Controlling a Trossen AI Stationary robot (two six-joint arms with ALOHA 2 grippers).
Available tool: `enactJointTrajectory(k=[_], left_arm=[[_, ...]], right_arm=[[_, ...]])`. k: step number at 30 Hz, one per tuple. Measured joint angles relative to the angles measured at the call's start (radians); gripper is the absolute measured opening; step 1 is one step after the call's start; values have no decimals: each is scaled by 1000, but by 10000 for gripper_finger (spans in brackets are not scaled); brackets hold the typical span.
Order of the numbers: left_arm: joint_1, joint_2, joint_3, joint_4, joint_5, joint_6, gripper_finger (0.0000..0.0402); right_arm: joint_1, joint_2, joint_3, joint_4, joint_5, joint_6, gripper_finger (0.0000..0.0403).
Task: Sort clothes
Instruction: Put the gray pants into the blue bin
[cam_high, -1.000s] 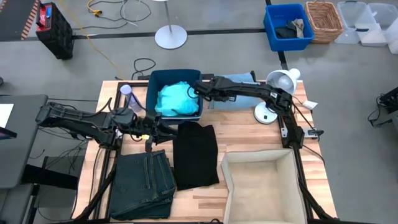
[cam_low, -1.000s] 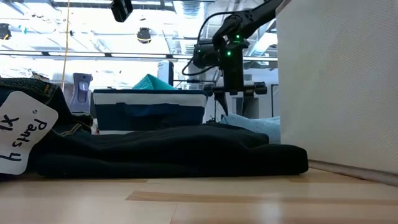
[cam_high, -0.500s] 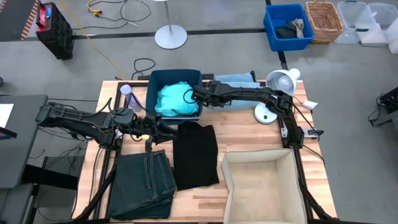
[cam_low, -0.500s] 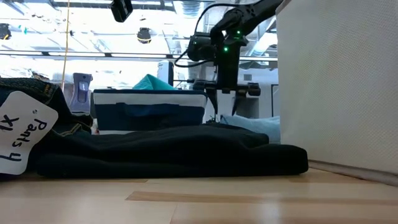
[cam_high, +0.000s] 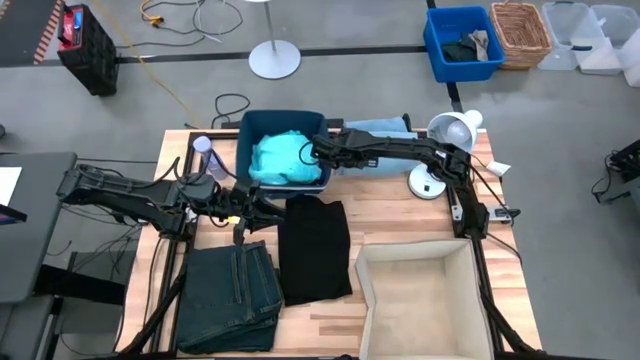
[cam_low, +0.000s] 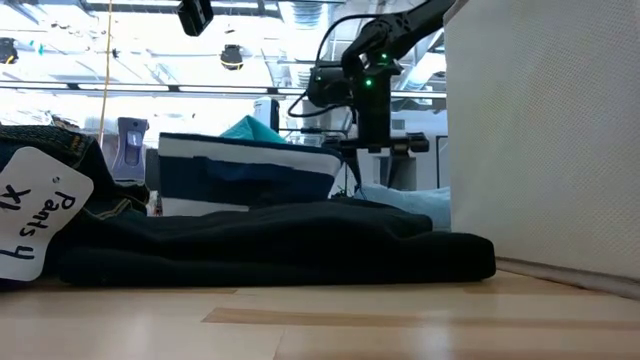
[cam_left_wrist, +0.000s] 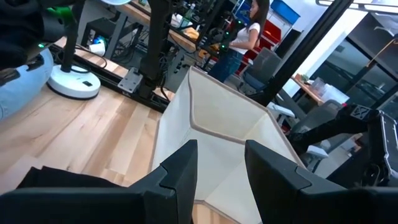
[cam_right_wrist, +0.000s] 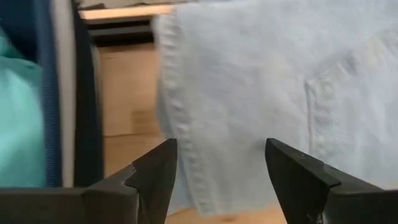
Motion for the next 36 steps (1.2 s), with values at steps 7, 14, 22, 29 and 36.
enactJointTrajectory(k=[7, 14, 22, 29, 36], left_arm=[[0, 0, 0, -1, 1, -4, 130], [0, 0, 0, -6, 16, -5, 130], [0, 0, 0, -33, 16, -15, 130], [-2, 0, 0, -36, 16, -17, 130], [-2, 0, 0, -35, 16, 3, 130]], right_arm=[[26, -26, -5, 105, 4, 48, 263], [19, -29, 6, 141, 15, 118, 263], [19, -51, 7, 216, 45, 150, 263], [-16, -91, 9, 99, 84, 223, 263], [-60, -88, -9, 81, 46, 272, 263]])
